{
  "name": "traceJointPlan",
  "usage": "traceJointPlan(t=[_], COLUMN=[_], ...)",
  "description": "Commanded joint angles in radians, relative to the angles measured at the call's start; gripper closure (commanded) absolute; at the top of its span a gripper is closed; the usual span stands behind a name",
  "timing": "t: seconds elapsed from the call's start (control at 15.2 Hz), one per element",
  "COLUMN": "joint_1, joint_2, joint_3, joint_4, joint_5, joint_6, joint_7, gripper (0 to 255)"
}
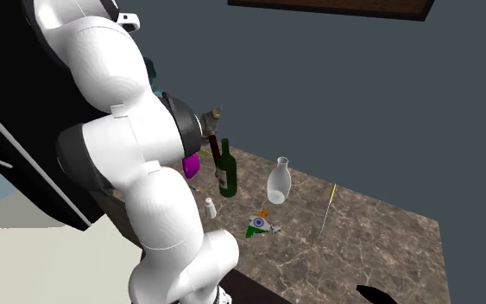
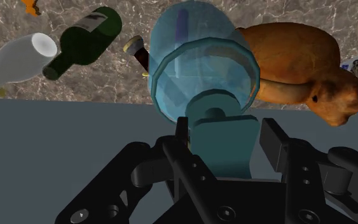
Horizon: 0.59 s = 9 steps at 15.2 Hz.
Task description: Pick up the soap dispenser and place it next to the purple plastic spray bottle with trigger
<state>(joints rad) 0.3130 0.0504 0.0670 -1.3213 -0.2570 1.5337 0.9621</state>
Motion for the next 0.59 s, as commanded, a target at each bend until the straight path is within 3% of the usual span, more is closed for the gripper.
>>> traceJointPlan(t=[0.0, 0.26, 0.53], joint_1=[0.026, 0.082, 0.075], joint_2=[0.052, 0.159, 0.119], joint_3=[0.022, 0.055, 0.053], joint_4=[0.064, 0.200, 0.087], joint_5=[-0.013, -0.043, -0.035], joint_6=[-0.023, -0.073, -0.001], joint_7=[0.043, 0.112, 0.127], gripper=[255, 255, 255])
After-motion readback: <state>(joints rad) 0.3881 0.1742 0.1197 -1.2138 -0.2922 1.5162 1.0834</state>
